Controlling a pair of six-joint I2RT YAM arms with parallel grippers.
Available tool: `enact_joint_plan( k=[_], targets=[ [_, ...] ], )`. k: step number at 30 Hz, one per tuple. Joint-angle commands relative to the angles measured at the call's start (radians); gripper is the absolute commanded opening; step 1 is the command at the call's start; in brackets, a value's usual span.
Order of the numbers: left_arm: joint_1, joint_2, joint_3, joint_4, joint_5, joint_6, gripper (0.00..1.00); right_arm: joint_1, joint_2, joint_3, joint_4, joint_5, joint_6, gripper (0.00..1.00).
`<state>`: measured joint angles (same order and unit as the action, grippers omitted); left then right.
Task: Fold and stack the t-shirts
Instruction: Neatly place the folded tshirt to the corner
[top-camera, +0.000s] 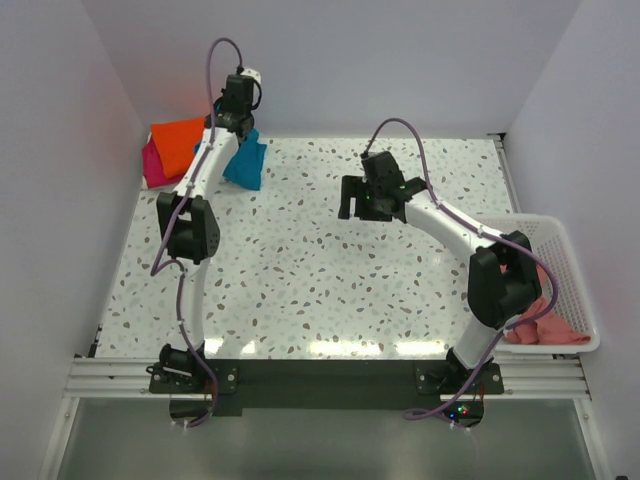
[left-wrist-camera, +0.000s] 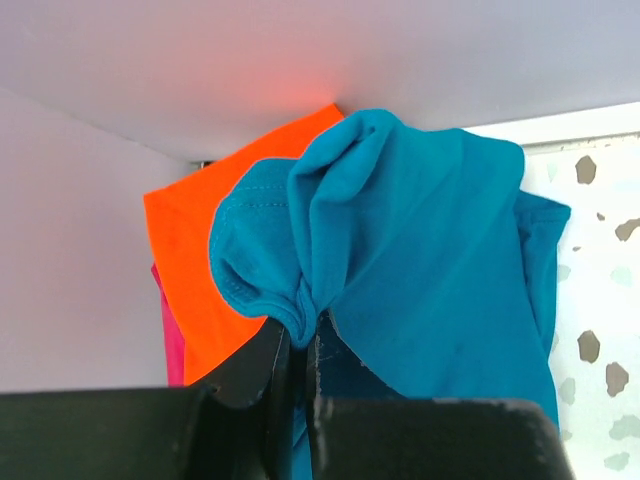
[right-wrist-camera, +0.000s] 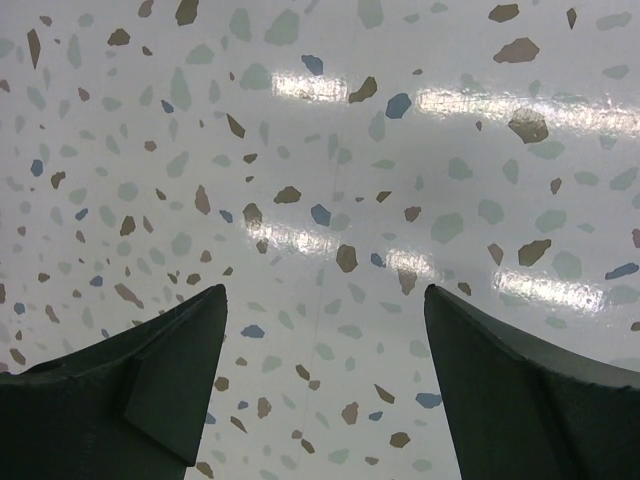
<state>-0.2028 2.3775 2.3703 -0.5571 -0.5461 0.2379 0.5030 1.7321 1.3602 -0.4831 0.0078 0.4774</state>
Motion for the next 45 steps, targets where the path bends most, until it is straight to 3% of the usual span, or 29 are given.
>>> enact_joint_plan(
  k=[1,20,31,33,34,36,37,40,45],
  targets=[
    [0.013,-0.006,0.06,0.109,0.035,0.044,0.0,0.006,-0.013,0.051,-0.008,0.0,-0.014,0.82],
    [0.051,-0.084,0.099,0.21,0.136,0.015,0.03,0.006,-0.008,0.102,-0.035,0.012,-0.029,0.82],
    [0.258,-0.127,0.002,0.207,0.287,-0.138,0.05,0.019,-0.005,0.114,-0.046,0.029,-0.028,0.82],
    [0.299,-0.112,-0.028,0.221,0.305,-0.192,0.13,0.019,-0.005,0.099,-0.043,0.031,-0.026,0.82],
    [0.31,-0.103,-0.045,0.223,0.296,-0.205,0.28,0.02,-0.005,0.093,-0.037,0.031,-0.025,0.82],
    [0.336,-0.077,-0.052,0.212,0.269,-0.27,0.43,0.025,-0.006,0.074,-0.032,0.034,-0.022,0.82],
    [0.345,-0.071,-0.063,0.201,0.253,-0.293,0.58,0.025,-0.008,0.068,-0.031,0.034,-0.022,0.82],
    [0.368,-0.073,-0.066,0.16,0.276,-0.388,0.8,0.026,-0.02,0.054,-0.034,0.041,-0.025,0.82],
    [0.368,-0.202,-0.169,0.215,0.36,-0.483,0.89,0.026,-0.077,0.027,-0.032,0.058,-0.022,0.83]
  ],
)
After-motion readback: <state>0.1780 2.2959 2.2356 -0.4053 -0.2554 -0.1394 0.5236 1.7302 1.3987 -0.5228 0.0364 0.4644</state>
